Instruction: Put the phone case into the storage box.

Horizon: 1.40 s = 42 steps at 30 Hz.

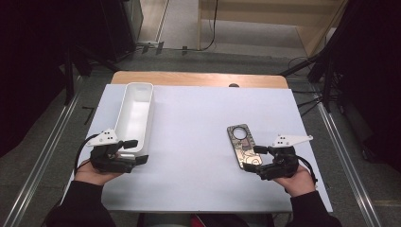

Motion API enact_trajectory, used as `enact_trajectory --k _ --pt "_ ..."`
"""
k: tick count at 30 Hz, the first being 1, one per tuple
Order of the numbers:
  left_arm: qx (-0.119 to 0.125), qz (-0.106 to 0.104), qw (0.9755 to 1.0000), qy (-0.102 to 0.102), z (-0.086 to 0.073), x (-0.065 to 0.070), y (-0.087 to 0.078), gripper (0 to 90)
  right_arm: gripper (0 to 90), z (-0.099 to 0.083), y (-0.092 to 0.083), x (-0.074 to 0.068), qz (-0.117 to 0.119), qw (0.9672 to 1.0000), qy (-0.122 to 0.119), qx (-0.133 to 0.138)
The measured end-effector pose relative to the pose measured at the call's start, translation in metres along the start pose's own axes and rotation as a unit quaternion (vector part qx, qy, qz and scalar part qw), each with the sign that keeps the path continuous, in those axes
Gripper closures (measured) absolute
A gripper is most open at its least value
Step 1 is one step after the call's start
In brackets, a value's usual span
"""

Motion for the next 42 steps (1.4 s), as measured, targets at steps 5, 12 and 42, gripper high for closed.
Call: enact_trajectory --k 5,12,42 --pt "-0.003 0.001 1.0 0.003 0.0 0.0005 0.0002 24.5 13.2 -0.0005 0.0004 0.0002 0.0 1.0 0.001 -0.001" --pt "-0.002 0.001 1.0 0.002 -0.0005 -0.0001 -0.0004 24.5 13.2 -0.0003 0.0012 -0.0003 0.0 1.0 0.001 -0.002" --pt "-0.001 -0.001 1.0 0.003 0.0005 0.0006 -0.0033 24.5 13.2 -0.0002 0.0027 0.0022 -0.01 0.9999 0.009 -0.003"
Point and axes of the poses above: each handheld gripper's, and its own axes: y roughly forward along the jaws, z roughly out of its top, x roughly to its right, the point moved 3 cm from there along y, roughly forward along the jaws, and after that the axes turned 13 degrees about -x, right-handed, at the moved point
